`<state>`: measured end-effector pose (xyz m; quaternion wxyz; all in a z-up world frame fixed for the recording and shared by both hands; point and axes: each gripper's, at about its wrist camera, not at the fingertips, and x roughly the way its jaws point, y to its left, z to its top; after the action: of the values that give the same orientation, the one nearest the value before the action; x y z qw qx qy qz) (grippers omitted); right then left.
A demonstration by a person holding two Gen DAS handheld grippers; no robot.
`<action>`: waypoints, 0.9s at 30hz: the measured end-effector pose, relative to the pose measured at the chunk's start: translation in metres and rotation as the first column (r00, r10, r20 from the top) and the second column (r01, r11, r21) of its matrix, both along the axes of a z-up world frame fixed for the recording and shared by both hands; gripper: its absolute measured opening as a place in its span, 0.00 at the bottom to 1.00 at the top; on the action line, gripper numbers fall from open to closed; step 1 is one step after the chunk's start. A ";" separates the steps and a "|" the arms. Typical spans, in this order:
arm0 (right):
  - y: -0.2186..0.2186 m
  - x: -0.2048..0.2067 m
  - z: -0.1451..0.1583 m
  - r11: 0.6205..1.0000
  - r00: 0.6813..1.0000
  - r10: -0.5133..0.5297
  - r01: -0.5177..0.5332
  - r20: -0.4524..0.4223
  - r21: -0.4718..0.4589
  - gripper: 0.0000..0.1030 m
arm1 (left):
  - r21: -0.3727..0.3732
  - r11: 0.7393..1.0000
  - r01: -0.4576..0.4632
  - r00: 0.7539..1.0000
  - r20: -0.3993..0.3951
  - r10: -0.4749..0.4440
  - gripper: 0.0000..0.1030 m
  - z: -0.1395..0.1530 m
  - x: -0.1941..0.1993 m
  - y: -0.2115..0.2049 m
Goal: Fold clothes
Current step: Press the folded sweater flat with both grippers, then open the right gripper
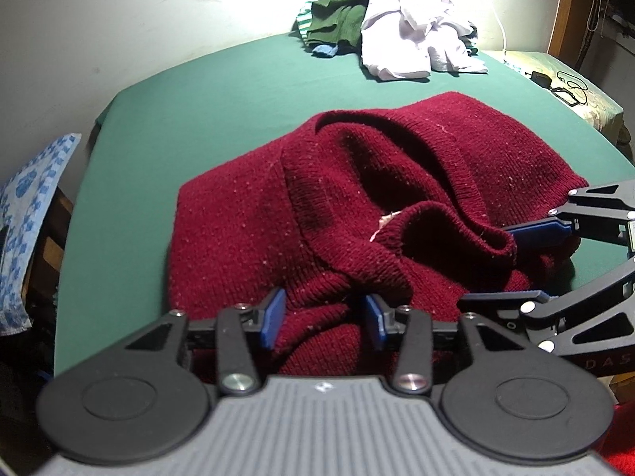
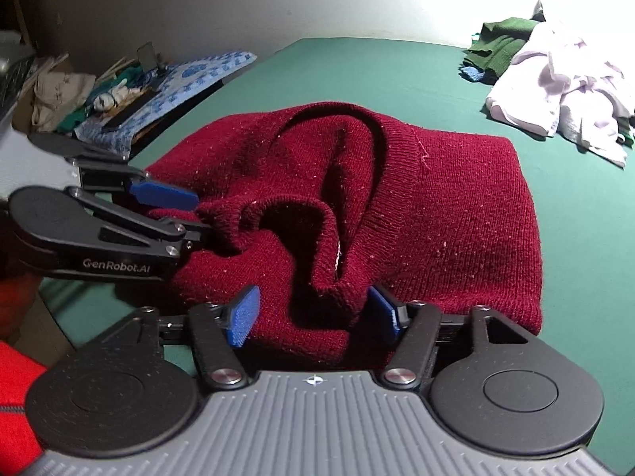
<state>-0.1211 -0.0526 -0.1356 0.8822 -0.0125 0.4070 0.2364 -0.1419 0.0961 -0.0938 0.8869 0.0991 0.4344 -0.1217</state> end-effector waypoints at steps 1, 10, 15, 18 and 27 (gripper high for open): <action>-0.001 0.000 0.000 1.000 1.000 -0.005 0.005 -0.003 0.012 0.67 | 0.000 1.000 0.000 1.000 0.000 0.000 0.44 0.000 0.000 0.000; -0.015 0.008 0.002 0.988 0.988 -0.147 0.149 -0.048 0.032 0.13 | 0.008 1.000 0.007 1.000 -0.010 -0.007 0.44 0.000 0.001 0.000; -0.015 0.006 0.002 0.987 0.987 -0.158 0.159 -0.041 0.028 0.12 | 0.012 1.000 0.010 1.000 -0.014 -0.010 0.44 0.001 0.001 -0.002; -0.006 0.001 0.003 0.991 0.991 -0.131 0.131 -0.002 -0.029 0.12 | 0.012 1.000 0.013 1.000 -0.019 -0.012 0.44 0.001 0.001 -0.002; -0.004 -0.001 0.015 0.988 0.993 -0.103 0.109 0.056 -0.110 0.12 | 0.028 0.999 0.018 0.998 -0.055 -0.016 0.39 0.005 0.002 -0.003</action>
<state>-0.1223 -0.0563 -0.1206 0.9014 -0.0465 0.3974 0.1655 -0.1395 0.0926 -0.0891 0.8720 0.1122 0.4596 -0.1255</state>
